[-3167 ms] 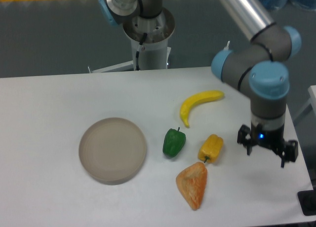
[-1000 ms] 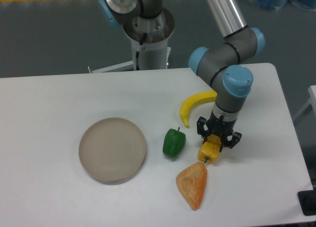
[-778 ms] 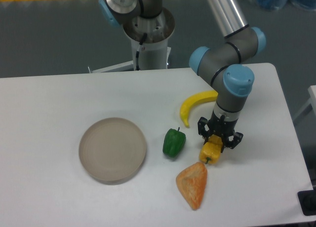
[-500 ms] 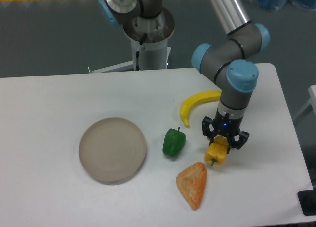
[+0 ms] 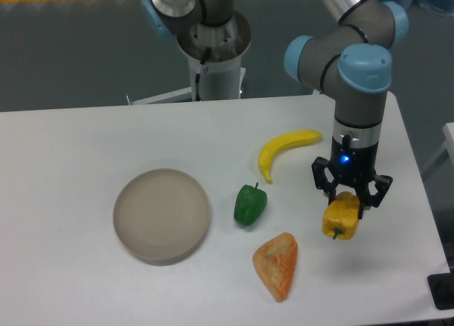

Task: Pick up the yellow pepper from the table
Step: 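Lift the gripped yellow pepper up off the table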

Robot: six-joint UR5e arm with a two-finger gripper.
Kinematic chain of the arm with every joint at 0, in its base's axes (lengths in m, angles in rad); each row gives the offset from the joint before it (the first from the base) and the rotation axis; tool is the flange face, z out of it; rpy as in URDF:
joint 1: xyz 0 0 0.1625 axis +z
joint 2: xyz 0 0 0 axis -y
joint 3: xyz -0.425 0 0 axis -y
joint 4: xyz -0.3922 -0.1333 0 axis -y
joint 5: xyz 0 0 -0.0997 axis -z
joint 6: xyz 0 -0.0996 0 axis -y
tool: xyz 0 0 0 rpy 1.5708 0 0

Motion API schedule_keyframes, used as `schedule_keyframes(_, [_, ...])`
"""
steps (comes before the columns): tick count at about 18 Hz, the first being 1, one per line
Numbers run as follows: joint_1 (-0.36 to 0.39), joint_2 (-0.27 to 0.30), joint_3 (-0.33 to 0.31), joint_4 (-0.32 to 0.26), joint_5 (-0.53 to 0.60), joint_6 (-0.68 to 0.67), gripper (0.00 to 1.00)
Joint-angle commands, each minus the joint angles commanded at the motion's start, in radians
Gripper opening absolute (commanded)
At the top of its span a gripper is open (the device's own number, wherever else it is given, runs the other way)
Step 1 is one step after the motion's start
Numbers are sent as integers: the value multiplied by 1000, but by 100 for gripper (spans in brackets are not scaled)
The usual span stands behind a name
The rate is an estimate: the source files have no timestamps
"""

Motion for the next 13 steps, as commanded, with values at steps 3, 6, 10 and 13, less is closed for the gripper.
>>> schedule_keyframes(3, [0, 2, 9, -14, 35, 11, 40])
schedule_keyframes(6, [-2, -2, 35, -48, 60, 11, 40])
schedule_keyframes(10, [-3, -5, 37, -45, 72, 17, 40])
schedule_keyframes(13, [-3, -6, 35, -43, 72, 16, 40])
